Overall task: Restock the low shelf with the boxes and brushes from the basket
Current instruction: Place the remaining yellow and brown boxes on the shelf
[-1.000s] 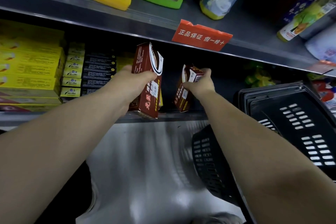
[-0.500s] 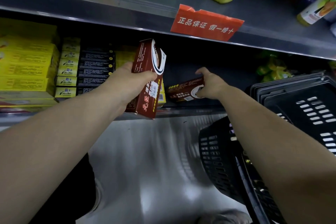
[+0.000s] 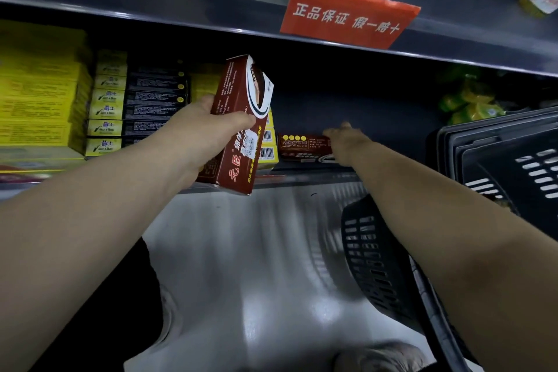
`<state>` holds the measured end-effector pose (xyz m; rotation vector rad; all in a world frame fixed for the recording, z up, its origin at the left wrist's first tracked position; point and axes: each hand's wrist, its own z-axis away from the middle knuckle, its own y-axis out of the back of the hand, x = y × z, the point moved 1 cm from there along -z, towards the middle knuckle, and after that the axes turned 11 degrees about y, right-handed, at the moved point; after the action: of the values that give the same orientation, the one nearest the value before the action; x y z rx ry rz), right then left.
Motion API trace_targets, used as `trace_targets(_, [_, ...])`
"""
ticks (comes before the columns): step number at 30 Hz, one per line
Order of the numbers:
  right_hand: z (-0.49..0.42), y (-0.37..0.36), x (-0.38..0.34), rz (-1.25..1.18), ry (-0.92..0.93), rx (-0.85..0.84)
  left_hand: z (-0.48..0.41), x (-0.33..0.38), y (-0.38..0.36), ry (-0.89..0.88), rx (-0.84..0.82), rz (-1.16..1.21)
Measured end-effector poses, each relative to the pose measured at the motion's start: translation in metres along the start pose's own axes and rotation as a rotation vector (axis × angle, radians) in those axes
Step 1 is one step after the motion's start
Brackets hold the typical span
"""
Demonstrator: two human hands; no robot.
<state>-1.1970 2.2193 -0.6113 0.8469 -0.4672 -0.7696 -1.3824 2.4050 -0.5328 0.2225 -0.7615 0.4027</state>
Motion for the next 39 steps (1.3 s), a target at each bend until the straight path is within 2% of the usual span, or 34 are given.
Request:
trace_targets(15, [0.008, 0.001, -0.002, -0.032, 0.112, -0.017, -0.004, 0.000, -0.010, 0.000, 0.028, -0.055])
trace_targets(23, [0.012, 0.010, -0.011, 0.039, 0.074, -0.101, -0.004, 0.002, -0.016, -0.012, 0.057, -0.079])
trace_targets(25, [0.015, 0.024, -0.018, 0.015, 0.068, -0.048, -0.004, 0.004, -0.015, -0.017, 0.061, -0.069])
trace_targets(27, [0.023, 0.047, -0.027, -0.237, 0.203, 0.114, -0.003, 0.005, -0.015, -0.019, 0.071, -0.100])
trace_targets(29, [0.042, 0.068, -0.040, -0.464, 0.462, 0.309, -0.003, 0.004, -0.015, -0.040, 0.090, -0.190])
trace_targets(30, [0.052, 0.075, -0.046, -0.436, 0.579, 0.385, -0.003, 0.003, -0.016, -0.055, 0.099, -0.238])
trace_targets(32, [0.066, 0.081, -0.057, -0.194, 0.752, 0.475, -0.002, 0.005, -0.019, -0.085, 0.105, -0.319])
trace_targets(34, [0.071, 0.082, -0.065, -0.012, 0.805, 0.455, -0.001, 0.007, -0.022, -0.105, 0.111, -0.399])
trace_targets(37, [0.073, 0.081, -0.058, -0.196, 0.780, 0.294, 0.001, 0.008, -0.026, -0.139, 0.089, -0.441])
trace_targets(39, [0.072, 0.079, -0.041, -0.308, 0.710, 0.247, 0.000, 0.010, -0.026, -0.205, 0.131, -0.458])
